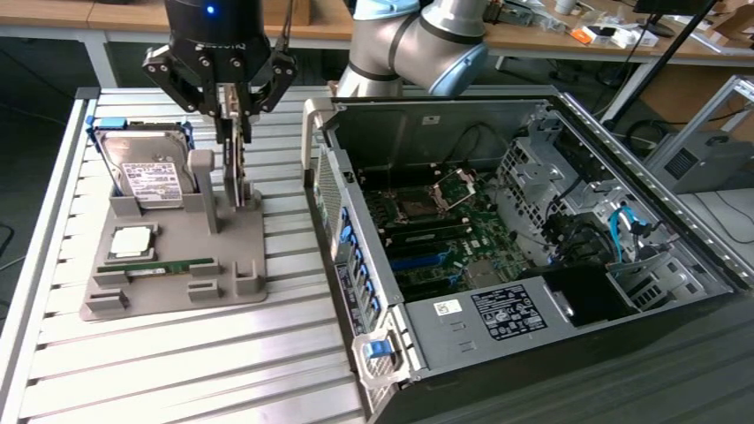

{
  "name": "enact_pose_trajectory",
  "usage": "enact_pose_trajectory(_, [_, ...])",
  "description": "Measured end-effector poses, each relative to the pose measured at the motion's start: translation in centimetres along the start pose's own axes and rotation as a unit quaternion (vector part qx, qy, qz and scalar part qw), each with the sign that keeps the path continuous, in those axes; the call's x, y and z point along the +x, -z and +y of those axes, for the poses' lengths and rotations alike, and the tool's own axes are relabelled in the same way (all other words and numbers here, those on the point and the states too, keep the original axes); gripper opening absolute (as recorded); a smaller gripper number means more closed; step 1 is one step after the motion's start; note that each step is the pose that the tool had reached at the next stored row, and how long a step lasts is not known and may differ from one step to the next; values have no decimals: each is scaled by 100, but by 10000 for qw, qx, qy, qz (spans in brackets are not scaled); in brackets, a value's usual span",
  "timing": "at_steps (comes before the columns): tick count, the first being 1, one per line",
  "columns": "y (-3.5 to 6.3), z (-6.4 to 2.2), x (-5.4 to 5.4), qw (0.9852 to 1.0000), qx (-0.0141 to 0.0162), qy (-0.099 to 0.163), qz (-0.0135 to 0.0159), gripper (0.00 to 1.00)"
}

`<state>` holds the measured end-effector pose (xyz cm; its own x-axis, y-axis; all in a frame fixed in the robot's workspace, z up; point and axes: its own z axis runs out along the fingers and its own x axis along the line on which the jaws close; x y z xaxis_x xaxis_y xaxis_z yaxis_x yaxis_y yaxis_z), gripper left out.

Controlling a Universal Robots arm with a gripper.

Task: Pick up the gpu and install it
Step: 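Pick up the gpu and move the gpu toward the slot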

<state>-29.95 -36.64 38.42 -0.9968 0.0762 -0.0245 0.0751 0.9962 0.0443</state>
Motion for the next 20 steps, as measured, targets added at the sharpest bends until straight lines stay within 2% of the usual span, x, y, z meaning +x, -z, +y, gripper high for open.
enact_pose_trajectory(20, [245, 11, -6, 10000, 0, 0, 0, 30])
